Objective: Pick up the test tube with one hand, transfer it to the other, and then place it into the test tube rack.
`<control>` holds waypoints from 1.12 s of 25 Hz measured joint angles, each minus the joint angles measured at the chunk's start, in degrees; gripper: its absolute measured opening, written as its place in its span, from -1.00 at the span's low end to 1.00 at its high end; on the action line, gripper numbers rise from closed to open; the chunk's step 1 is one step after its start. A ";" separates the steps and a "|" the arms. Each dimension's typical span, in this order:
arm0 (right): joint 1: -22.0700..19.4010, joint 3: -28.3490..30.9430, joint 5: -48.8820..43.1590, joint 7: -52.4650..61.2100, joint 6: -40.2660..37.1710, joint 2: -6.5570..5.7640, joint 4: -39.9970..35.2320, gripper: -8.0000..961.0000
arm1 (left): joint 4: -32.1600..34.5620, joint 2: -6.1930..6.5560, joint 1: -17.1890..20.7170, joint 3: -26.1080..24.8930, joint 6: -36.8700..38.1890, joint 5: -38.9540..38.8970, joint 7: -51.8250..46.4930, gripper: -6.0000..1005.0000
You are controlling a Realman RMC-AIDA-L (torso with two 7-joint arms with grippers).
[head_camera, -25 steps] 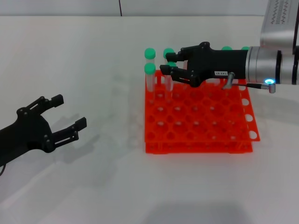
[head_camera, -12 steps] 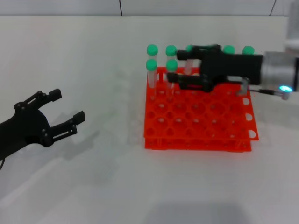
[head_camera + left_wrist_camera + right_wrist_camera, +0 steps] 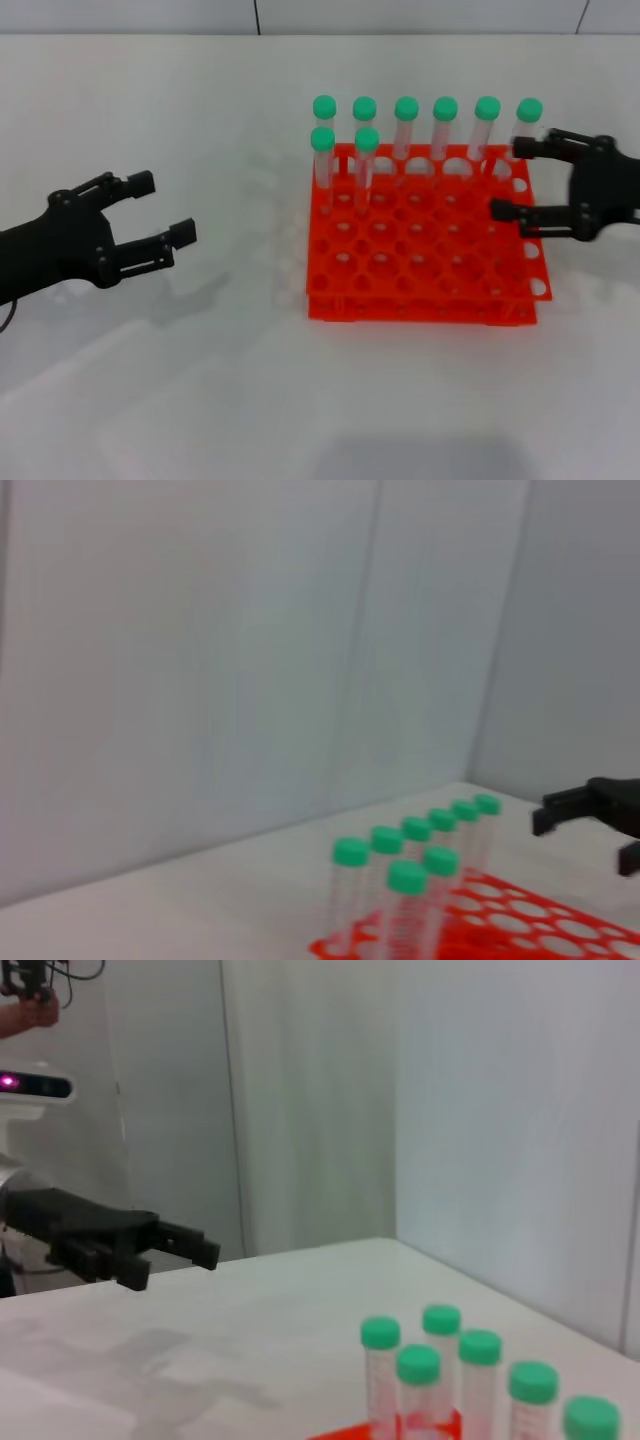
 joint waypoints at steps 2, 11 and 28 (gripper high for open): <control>-0.18 0.79 -0.31 -0.55 -1.54 -0.36 0.87 0.85 | -0.67 1.25 -1.71 0.01 1.78 1.75 -2.04 0.75; -1.65 1.04 -4.25 -0.96 -3.90 -0.58 1.27 0.85 | -4.19 3.98 -10.89 0.00 5.06 10.64 -7.07 0.75; -2.06 1.06 -5.26 -1.07 -3.30 -0.46 1.35 0.85 | -4.44 4.09 -16.87 0.00 5.90 16.46 -10.34 0.75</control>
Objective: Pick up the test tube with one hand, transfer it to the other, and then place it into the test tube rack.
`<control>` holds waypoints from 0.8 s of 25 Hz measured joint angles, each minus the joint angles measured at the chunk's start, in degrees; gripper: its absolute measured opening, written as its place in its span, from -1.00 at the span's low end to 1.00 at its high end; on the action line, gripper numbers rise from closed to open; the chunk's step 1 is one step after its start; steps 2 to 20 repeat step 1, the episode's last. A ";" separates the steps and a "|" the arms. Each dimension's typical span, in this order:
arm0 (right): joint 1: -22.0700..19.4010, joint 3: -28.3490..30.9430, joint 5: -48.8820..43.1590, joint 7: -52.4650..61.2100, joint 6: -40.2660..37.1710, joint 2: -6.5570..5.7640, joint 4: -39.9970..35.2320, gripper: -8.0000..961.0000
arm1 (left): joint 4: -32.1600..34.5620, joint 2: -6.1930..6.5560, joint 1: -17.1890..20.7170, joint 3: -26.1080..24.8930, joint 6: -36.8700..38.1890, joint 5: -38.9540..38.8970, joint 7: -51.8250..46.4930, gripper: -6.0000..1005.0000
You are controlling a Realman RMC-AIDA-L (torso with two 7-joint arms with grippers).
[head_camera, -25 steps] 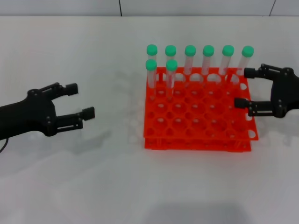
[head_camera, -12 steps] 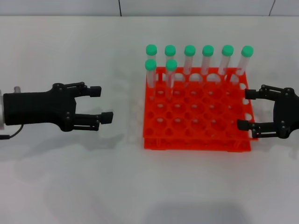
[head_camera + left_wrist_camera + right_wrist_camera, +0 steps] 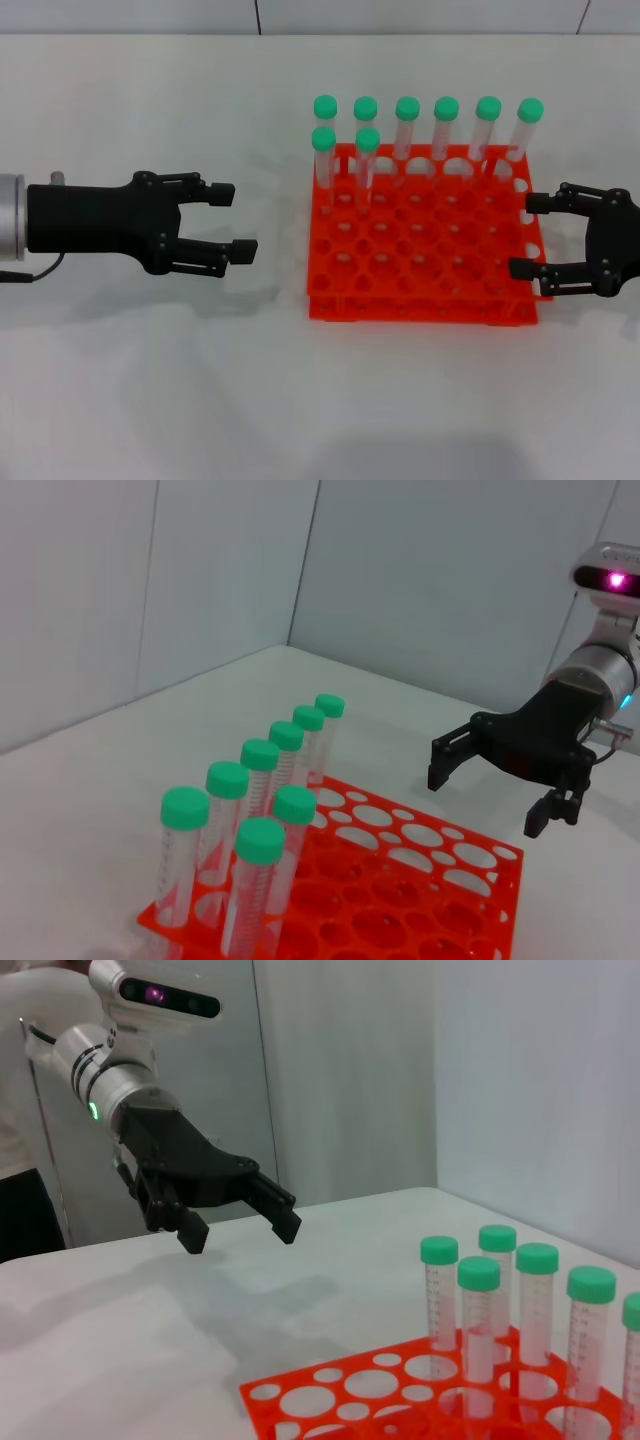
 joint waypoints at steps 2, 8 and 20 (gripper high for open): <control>0.00 0.01 -0.01 -0.01 0.13 -0.01 0.00 0.85 | 0.07 0.00 -0.03 0.00 0.00 0.01 -0.03 0.75; 0.00 0.01 -0.01 -0.01 0.13 -0.01 0.00 0.85 | 0.07 0.00 -0.03 0.00 0.00 0.01 -0.03 0.75; 0.00 0.01 -0.01 -0.01 0.13 -0.01 0.00 0.85 | 0.07 0.00 -0.03 0.00 0.00 0.01 -0.03 0.75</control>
